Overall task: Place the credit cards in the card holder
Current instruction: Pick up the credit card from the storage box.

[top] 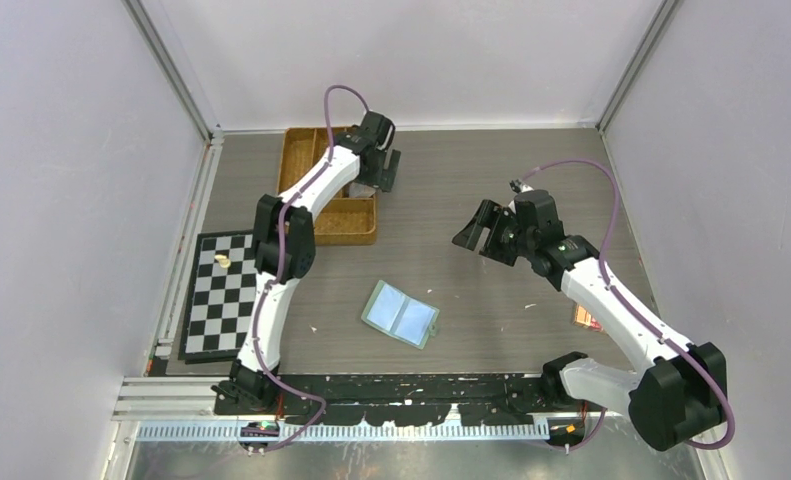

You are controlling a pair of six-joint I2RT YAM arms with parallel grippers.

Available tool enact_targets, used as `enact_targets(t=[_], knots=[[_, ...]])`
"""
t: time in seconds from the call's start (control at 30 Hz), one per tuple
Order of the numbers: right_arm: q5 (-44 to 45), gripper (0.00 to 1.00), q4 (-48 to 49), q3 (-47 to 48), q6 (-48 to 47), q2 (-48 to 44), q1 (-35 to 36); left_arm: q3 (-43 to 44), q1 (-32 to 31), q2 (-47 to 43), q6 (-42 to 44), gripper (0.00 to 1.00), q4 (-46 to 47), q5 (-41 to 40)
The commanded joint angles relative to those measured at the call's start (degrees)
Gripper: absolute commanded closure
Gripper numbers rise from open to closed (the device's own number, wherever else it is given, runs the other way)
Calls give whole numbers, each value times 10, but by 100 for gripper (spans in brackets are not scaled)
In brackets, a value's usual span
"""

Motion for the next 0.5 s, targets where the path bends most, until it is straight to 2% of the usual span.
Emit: enact_targets(t=[0.0, 0.27, 0.47], knots=[[-19, 20, 10, 17, -15, 0, -7, 21, 3, 10, -3, 10, -19, 29], [-24, 21, 10, 13, -12, -1, -11, -13, 3, -4, -22, 12, 9, 100], [-31, 21, 16, 8, -4, -2, -11, -36, 3, -24, -29, 15, 26, 115]])
